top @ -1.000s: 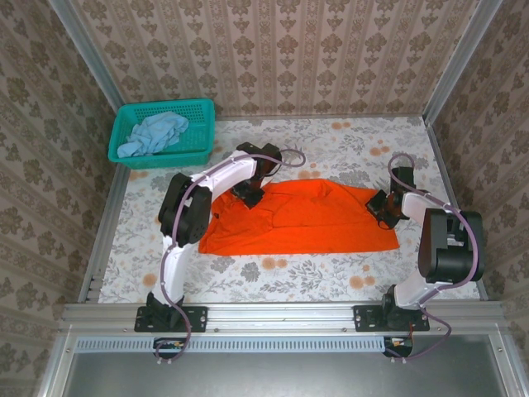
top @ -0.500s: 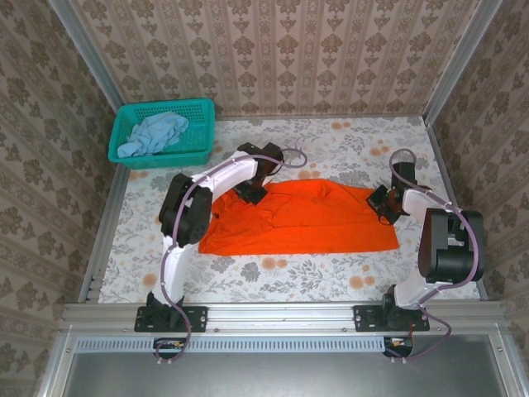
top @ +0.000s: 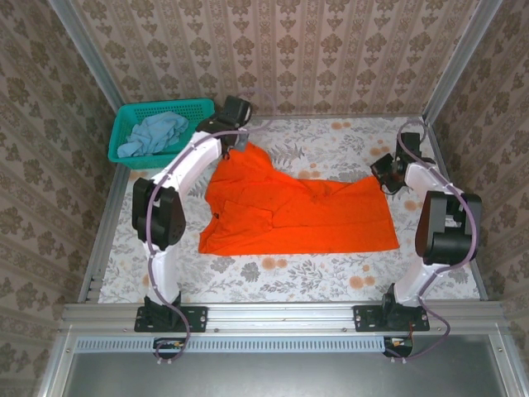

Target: Fold and stack the t-shirts

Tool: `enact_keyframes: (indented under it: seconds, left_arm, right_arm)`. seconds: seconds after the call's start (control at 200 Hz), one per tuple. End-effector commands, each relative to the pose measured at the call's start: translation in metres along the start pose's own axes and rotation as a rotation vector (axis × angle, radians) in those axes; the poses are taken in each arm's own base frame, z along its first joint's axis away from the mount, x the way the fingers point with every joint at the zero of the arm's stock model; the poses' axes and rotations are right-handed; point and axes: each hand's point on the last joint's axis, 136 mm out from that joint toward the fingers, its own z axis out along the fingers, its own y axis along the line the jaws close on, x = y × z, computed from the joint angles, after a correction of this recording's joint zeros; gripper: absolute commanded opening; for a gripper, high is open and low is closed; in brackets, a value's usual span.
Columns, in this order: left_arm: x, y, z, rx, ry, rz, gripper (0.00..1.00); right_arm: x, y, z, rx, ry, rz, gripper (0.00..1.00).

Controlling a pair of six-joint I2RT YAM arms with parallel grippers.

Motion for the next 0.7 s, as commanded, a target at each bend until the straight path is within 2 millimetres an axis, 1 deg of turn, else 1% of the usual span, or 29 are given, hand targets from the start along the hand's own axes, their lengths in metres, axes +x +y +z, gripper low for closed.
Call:
enact_keyframes:
  seconds: [0.0,0.055,0.06,0.065,0.075,0.105,0.19,0.24,0.27,0.28,0.33,0.41,0.46,0.475,0.535,0.615,0.695]
  left_arm:
    - [-0.032,0.001,0.024,0.013,-0.094,-0.064,0.00]
    - [-0.041,-0.008,0.033,0.046,-0.117,-0.081,0.00]
    - [-0.041,0.000,0.036,0.038,-0.116,-0.092,0.00]
    - [-0.041,0.003,0.040,0.037,-0.113,-0.095,0.00]
    - [-0.040,0.003,0.044,0.042,-0.110,-0.098,0.00]
    - [-0.046,0.003,0.050,0.051,-0.121,-0.108,0.00]
    - [-0.051,-0.010,0.077,0.097,-0.119,-0.105,0.00]
    - [-0.052,-0.016,0.091,0.113,-0.121,-0.102,0.00]
    - [-0.050,-0.019,0.102,0.115,-0.115,-0.103,0.00]
    - [-0.052,-0.018,0.102,0.112,-0.121,-0.104,0.00]
    - [-0.050,-0.015,0.115,0.088,-0.115,-0.111,0.00]
    - [-0.045,-0.009,0.134,0.062,-0.105,-0.121,0.00]
    - [-0.045,-0.007,0.141,0.062,-0.107,-0.133,0.03]
    - [-0.044,-0.007,0.144,0.065,-0.106,-0.136,0.04]
    - [-0.041,-0.007,0.153,0.081,-0.103,-0.159,0.07]
    - [-0.041,-0.009,0.157,0.112,-0.106,-0.176,0.09]
    - [-0.043,-0.011,0.158,0.139,-0.116,-0.193,0.09]
  right_arm:
    - [-0.020,-0.008,0.010,0.065,-0.020,0.098,0.00]
    - [-0.031,-0.010,0.016,0.083,-0.023,0.118,0.00]
    - [-0.032,-0.009,0.016,0.083,-0.025,0.120,0.00]
    - [-0.033,-0.010,0.017,0.085,-0.024,0.123,0.00]
    - [-0.034,-0.010,0.018,0.086,-0.024,0.128,0.00]
    - [-0.041,-0.011,0.022,0.089,-0.026,0.142,0.00]
    - [-0.055,-0.010,0.036,0.095,-0.021,0.169,0.00]
    - [-0.061,-0.008,0.045,0.103,-0.018,0.170,0.00]
    - [-0.065,-0.007,0.049,0.110,-0.018,0.170,0.00]
    - [-0.066,-0.007,0.051,0.111,-0.018,0.170,0.00]
    - [-0.071,-0.005,0.057,0.118,-0.015,0.171,0.00]
    - [-0.077,-0.010,0.067,0.150,-0.009,0.181,0.00]
    - [-0.082,-0.011,0.073,0.155,-0.014,0.184,0.00]
    - [-0.078,-0.016,0.074,0.177,0.002,0.191,0.00]
    - [-0.078,-0.019,0.079,0.187,0.014,0.206,0.00]
    - [-0.078,-0.017,0.083,0.180,0.021,0.214,0.00]
    - [-0.080,-0.013,0.083,0.171,0.024,0.212,0.00]
